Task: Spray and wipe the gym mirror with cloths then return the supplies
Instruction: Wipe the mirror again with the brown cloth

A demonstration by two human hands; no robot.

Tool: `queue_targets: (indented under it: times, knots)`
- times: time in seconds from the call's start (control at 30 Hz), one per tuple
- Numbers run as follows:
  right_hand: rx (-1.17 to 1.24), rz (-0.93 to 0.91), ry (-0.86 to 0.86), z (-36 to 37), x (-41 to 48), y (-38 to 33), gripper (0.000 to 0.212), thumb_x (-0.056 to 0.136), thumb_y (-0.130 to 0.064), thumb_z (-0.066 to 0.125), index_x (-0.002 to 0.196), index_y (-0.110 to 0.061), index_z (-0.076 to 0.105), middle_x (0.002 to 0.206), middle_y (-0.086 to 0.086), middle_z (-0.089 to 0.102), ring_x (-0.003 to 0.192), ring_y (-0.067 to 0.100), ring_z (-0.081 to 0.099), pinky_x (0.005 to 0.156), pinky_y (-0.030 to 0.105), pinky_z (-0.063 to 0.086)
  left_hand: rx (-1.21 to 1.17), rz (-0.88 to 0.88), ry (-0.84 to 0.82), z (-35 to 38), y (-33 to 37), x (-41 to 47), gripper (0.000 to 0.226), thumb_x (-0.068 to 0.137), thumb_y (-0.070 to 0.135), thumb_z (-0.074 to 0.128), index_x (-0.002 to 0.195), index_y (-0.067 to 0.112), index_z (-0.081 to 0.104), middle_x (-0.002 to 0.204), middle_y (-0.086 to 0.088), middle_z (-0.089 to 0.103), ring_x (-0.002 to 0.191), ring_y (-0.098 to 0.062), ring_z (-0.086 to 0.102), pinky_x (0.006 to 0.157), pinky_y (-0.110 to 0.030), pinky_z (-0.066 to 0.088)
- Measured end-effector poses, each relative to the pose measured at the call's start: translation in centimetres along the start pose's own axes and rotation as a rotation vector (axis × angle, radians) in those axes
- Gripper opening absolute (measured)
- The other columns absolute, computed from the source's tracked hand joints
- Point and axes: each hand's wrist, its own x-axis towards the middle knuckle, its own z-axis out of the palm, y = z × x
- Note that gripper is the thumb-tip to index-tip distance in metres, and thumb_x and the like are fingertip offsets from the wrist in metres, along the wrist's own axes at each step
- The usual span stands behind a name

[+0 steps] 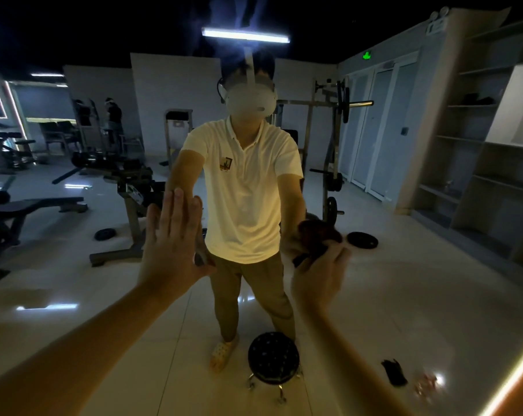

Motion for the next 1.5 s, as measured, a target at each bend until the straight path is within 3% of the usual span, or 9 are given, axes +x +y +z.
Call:
queue_targets:
  times: [0.1, 0.3, 0.4, 0.67, 0.93, 1.03, 1.2, 1.3, 1.5]
  knots:
    - [0.044, -0.079, -0.12, 3.0, -4.4, -3.4, 0.046, 0.089, -0.017, 0.067, 0.13, -0.017, 0.048, 0.132, 0.008, 0.051, 0.115, 0.024, 0.057, 0.092, 0.036, 0.052, -0.019, 0.035, -0.002, -0.5, -0.2, -0.1, 0.136, 0.075, 0.084, 0.062, 0.165, 0.004, -0.001, 0.171, -0.027, -0.009, 0.159, -0.044, -0.004, 0.123, -0.069, 0.017]
    - [-0.164, -0.817, -0.462, 4.4, -6.3, -7.2, 0.034, 0.091, -0.036, 0.053, 0.122, -0.022, 0.054, 0.132, 0.005, 0.051, 0.124, 0.022, 0.052, 0.099, 0.038, 0.054, 0.023, 0.271, -0.014, -3.3, -4.7, 0.1, 0.101, 0.091, 0.069, 0.05, 0.166, 0.01, 0.015, 0.173, -0.021, 0.001, 0.16, -0.038, 0.002, 0.122, -0.066, 0.026]
    - [-0.166, -0.692, -0.291, 1.4, -1.0, -8.5, 0.024, 0.099, -0.028, 0.054, 0.123, -0.029, 0.054, 0.129, -0.001, 0.055, 0.113, 0.018, 0.06, 0.091, 0.036, 0.055, 0.039, 0.22, 0.075, -6.2, -8.0, 2.7, 0.119, 0.079, 0.063, 0.077, 0.167, 0.012, 0.015, 0.173, -0.019, 0.001, 0.16, -0.038, -0.004, 0.125, -0.066, 0.015]
    - [-0.118, -0.288, 0.146, -2.6, 8.5, -14.1, 0.057, 0.094, -0.005, 0.059, 0.145, -0.018, 0.037, 0.127, 0.015, 0.046, 0.103, 0.031, 0.059, 0.074, 0.034, 0.05, 0.026, 0.035, 0.074, -8.7, -9.8, 9.3, 0.161, 0.051, 0.086, 0.079, 0.166, 0.007, -0.003, 0.17, -0.027, -0.012, 0.157, -0.047, -0.01, 0.122, -0.072, 0.01]
    - [-0.023, -0.517, -0.021, 5.7, -0.8, -18.3, 0.05, 0.094, -0.025, 0.059, 0.14, -0.028, 0.042, 0.141, 0.002, 0.037, 0.124, 0.022, 0.052, 0.102, 0.04, 0.053, 0.027, 0.057, 0.129, -7.9, -10.0, 9.1, 0.154, 0.054, 0.092, 0.063, 0.166, 0.005, 0.003, 0.171, -0.027, -0.007, 0.158, -0.047, -0.004, 0.124, -0.07, 0.009]
    - [-0.018, -0.84, -0.082, 6.9, -3.0, -19.0, 0.067, 0.074, -0.013, 0.086, 0.132, -0.026, 0.053, 0.135, -0.003, 0.039, 0.125, 0.017, 0.041, 0.106, 0.036, 0.047, 0.046, 0.051, 0.123, -8.2, -9.7, 9.0, 0.152, 0.056, 0.095, 0.059, 0.166, 0.004, 0.004, 0.171, -0.027, -0.007, 0.158, -0.046, -0.004, 0.124, -0.07, 0.01]
    - [-0.229, -1.18, -0.116, 4.6, 1.9, -17.1, 0.056, 0.084, -0.02, 0.071, 0.136, -0.026, 0.051, 0.13, 0.005, 0.051, 0.125, 0.029, 0.051, 0.105, 0.043, 0.044, 0.057, 0.033, 0.085, -8.5, -9.8, 9.0, 0.152, 0.056, 0.097, 0.053, 0.166, 0.005, 0.004, 0.171, -0.024, -0.011, 0.159, -0.044, -0.007, 0.123, -0.071, 0.012]
    - [-0.236, -0.989, 0.022, 0.4, 8.5, -16.6, 0.034, 0.1, -0.026, 0.057, 0.133, -0.02, 0.054, 0.121, 0.01, 0.055, 0.103, 0.027, 0.061, 0.087, 0.04, 0.054, 0.078, 0.014, 0.057, -8.6, -9.7, 9.1, 0.155, 0.052, 0.098, 0.054, 0.166, 0.004, 0.007, 0.172, -0.023, -0.011, 0.159, -0.043, -0.008, 0.123, -0.072, 0.012]
    - [-0.018, -0.524, 0.332, -3.6, 17.3, -19.0, 0.05, 0.099, -0.018, 0.05, 0.149, -0.012, 0.047, 0.129, 0.023, 0.047, 0.103, 0.035, 0.057, 0.086, 0.049, 0.056, 0.112, 0.014, 0.073, -8.7, -9.5, 9.1, 0.154, 0.05, 0.097, 0.054, 0.166, 0.006, 0.009, 0.172, -0.025, -0.005, 0.159, -0.045, -0.002, 0.121, -0.073, 0.017]
